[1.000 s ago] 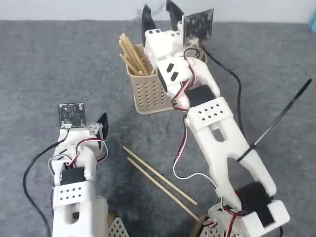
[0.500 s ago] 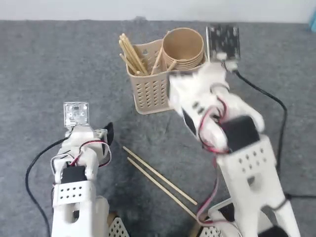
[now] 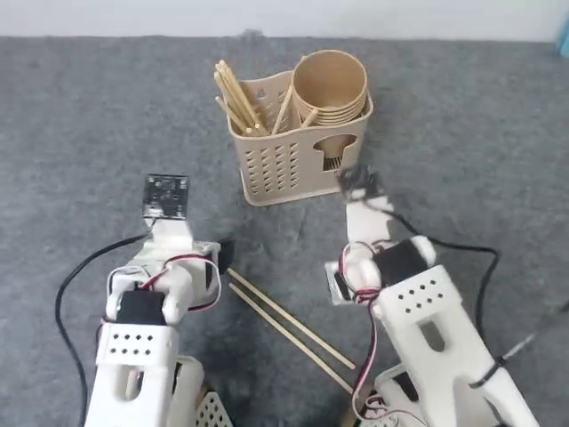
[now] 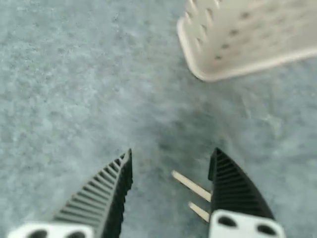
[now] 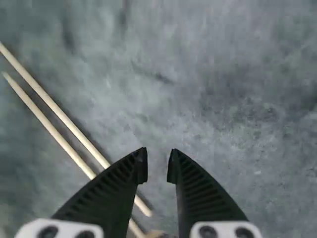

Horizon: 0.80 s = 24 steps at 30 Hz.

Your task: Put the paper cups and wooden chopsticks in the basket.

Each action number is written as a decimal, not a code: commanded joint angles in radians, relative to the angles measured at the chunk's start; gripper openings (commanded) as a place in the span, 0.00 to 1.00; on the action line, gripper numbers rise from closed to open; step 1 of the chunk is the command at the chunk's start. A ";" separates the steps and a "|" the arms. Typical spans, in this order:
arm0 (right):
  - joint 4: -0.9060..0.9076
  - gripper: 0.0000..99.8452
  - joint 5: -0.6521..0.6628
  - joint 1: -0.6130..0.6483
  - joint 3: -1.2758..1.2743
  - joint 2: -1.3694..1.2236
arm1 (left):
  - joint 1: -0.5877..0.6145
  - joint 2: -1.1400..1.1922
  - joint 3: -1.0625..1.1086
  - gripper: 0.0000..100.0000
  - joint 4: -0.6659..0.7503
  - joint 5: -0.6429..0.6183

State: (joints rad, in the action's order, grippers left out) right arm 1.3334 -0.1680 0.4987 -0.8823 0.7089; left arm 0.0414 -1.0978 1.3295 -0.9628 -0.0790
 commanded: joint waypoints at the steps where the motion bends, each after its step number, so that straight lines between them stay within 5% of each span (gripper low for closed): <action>1: -0.136 0.07 0.091 -0.090 -0.094 0.028 | -0.052 0.075 -0.073 0.24 -0.018 -0.012; 8: -0.559 0.07 0.103 -0.182 -0.387 0.027 | -0.164 0.529 -0.236 0.24 -0.017 -0.117; 17: -0.610 0.07 0.106 -0.179 -0.419 0.027 | -0.204 0.793 -0.409 0.24 -0.121 -0.166; 24: -0.607 0.07 0.183 -0.179 -0.420 0.027 | -0.232 0.723 -0.473 0.24 -0.394 0.126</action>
State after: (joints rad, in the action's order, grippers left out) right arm 0.7411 -0.0330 0.3299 -1.3057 0.7089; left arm -0.1765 -0.3276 0.8922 -1.2727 -0.0744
